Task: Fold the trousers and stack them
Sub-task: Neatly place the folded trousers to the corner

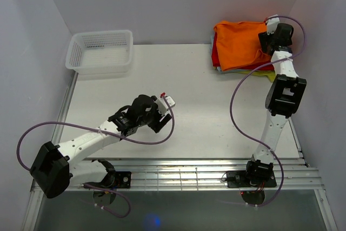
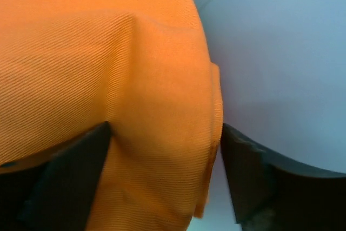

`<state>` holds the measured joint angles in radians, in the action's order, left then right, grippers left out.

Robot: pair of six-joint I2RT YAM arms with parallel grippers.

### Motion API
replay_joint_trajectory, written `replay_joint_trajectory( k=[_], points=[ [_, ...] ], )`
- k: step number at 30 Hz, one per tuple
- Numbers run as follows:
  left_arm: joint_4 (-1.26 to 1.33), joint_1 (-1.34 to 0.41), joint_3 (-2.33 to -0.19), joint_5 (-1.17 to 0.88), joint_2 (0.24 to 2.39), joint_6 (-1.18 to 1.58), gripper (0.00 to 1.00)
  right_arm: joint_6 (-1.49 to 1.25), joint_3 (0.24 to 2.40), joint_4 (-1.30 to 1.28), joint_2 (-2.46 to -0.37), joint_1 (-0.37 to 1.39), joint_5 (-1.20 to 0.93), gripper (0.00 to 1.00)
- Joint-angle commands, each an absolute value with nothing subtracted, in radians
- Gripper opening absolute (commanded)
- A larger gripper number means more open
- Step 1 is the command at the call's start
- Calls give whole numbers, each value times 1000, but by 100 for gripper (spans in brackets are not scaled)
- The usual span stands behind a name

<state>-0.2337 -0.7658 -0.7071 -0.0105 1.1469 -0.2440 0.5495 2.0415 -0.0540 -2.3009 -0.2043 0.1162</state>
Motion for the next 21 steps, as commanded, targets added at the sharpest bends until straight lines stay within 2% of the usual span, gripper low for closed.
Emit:
replay_joint_trajectory(
  k=[1, 2, 4, 7, 13, 16, 21],
  points=[
    [-316, -712, -794, -132, 1169, -190, 80, 598, 2080, -67, -2277, -225, 183, 91],
    [-352, -695, -833, -161, 1173, -157, 80, 598, 2082, -81, -2246, -225, 169, 95],
    [-391, -645, -877, -244, 1196, -123, 84, 594, 2112, -126, -2218, -225, 146, 91],
    [-500, -559, -991, -328, 1271, -39, 89, 591, 2137, -210, -2149, -225, 121, 90],
    [-644, -358, -1179, -451, 1384, 46, 92, 572, 2105, -345, -1968, -225, 0, 90],
    [-657, -313, -1238, -434, 1404, 29, 93, 554, 2115, -452, -1908, -225, -104, 90],
    [-735, -221, -1316, -518, 1442, 6, 96, 506, 2112, -691, -1796, -225, -352, 90]
  ],
)
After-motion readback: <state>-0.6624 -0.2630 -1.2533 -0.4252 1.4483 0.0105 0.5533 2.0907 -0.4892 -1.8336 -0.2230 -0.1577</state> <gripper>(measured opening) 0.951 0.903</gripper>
